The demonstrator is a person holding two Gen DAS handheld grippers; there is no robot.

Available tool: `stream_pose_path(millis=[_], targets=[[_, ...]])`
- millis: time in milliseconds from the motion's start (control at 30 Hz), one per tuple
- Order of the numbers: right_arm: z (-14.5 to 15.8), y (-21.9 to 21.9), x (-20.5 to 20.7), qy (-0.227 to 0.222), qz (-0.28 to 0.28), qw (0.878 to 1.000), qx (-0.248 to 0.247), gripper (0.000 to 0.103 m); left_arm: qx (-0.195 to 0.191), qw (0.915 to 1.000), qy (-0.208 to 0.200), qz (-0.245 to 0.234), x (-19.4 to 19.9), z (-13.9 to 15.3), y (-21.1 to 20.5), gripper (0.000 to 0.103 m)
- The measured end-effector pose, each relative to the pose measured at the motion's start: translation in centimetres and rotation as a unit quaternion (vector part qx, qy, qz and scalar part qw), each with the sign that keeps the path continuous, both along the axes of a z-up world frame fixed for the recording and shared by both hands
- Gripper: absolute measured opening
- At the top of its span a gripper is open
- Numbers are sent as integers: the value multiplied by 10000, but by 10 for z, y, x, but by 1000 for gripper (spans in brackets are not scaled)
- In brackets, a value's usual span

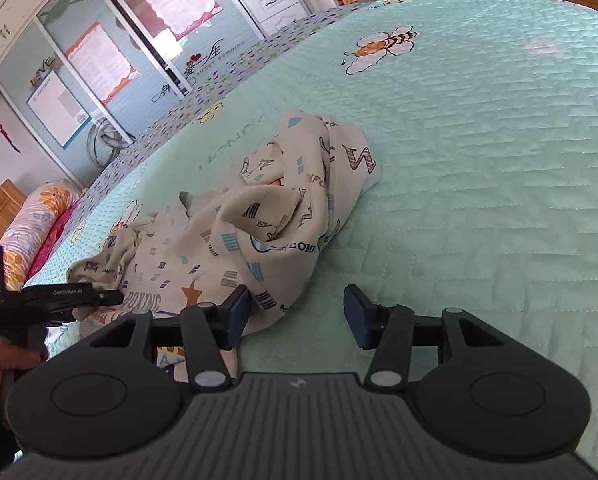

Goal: Fold clothes

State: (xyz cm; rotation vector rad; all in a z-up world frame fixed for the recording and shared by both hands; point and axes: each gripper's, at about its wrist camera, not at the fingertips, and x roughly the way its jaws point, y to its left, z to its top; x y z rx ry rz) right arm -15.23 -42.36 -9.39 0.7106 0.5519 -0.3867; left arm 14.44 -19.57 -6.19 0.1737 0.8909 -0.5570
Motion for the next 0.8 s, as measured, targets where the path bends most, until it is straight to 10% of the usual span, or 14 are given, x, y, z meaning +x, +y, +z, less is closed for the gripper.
stream_pose_path(millis=[167,367,500,800], targets=[[8,16,-2,-23,334,9993,163,18,-432,9981,-259,347,-60,34,70,14],[26,64,-4,-46,916,9958,-58,20,231,9954,-743,561,-131,66,116,18],[30,94,0,98,1217,9924,-131,23,237,9937,-1046,332,-160,85,118,51],[46,118,-10,124,1391,9897,-324,38,249,9928,-1165,-137,-178,88,92,53]])
